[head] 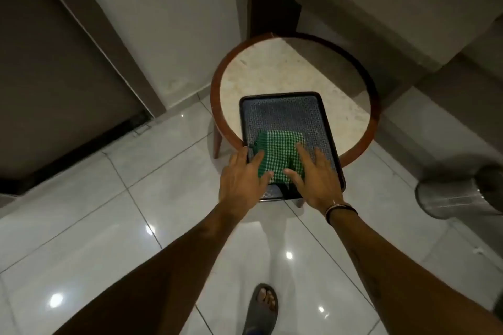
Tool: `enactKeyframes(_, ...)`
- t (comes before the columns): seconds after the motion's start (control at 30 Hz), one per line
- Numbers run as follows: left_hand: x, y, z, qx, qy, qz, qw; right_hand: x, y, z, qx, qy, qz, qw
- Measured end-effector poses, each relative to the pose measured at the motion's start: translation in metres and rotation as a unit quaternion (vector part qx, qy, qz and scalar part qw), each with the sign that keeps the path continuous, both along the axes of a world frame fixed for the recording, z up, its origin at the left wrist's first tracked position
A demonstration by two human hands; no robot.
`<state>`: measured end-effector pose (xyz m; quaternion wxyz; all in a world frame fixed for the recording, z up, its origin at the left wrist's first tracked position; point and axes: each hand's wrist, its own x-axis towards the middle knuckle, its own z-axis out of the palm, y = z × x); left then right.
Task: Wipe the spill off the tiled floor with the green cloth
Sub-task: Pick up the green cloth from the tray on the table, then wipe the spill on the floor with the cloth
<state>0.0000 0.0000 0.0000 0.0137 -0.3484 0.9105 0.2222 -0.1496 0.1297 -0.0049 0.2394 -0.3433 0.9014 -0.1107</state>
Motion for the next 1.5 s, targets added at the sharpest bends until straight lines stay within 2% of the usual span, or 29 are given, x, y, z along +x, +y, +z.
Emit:
enactKeyframes(0.1, -0.023, 0.000, -0.044, -0.005, -0.038, 0.011, 0.999, -0.016, -0.009, -0.043, 0.022, 0.006, 0.020, 1.000)
enactKeyframes(0.2, -0.033, 0.004, -0.070, -0.014, -0.047, 0.026, 0.998, -0.019, -0.015, -0.071, 0.015, 0.055, -0.001, 0.998)
enactKeyframes(0.27, -0.037, 0.005, -0.077, -0.007, -0.024, 0.039, 0.999, -0.021, -0.020, -0.078, -0.028, 0.050, -0.026, 0.998)
enactKeyframes(0.37, -0.040, 0.001, -0.077, 0.048, 0.031, 0.083, 0.995, -0.022, -0.029, -0.076, -0.091, 0.017, -0.064, 0.994)
enactKeyframes(0.53, -0.006, -0.004, -0.040, 0.142, 0.129, 0.152, 0.970, 0.015, -0.020, -0.040, -0.165, 0.026, -0.103, 0.981)
enactKeyframes(0.7, 0.084, -0.009, 0.007, 0.204, 0.169, 0.177, 0.948, 0.101, -0.004, 0.009, -0.253, 0.008, -0.101, 0.962)
enactKeyframes(0.83, 0.181, -0.009, 0.029, 0.233, 0.163, 0.179, 0.942, 0.200, 0.008, 0.032, -0.256, -0.008, -0.107, 0.961)
enactKeyframes(1.0, 0.313, 0.007, 0.030, 0.250, 0.110, 0.183, 0.944, 0.343, 0.029, 0.025, -0.225, -0.041, -0.116, 0.967)
enactKeyframes(1.17, 0.417, 0.034, 0.001, 0.285, 0.072, 0.224, 0.929, 0.442, 0.054, -0.005, -0.198, -0.070, -0.108, 0.972)
enactKeyframes(1.37, 0.491, 0.084, -0.048, 0.327, 0.026, 0.245, 0.912, 0.515, 0.100, -0.047, -0.135, -0.109, -0.130, 0.976)
enactKeyframes(1.5, 0.520, 0.123, -0.100, 0.305, -0.028, 0.231, 0.924, 0.548, 0.135, -0.101, -0.097, -0.136, -0.144, 0.975)
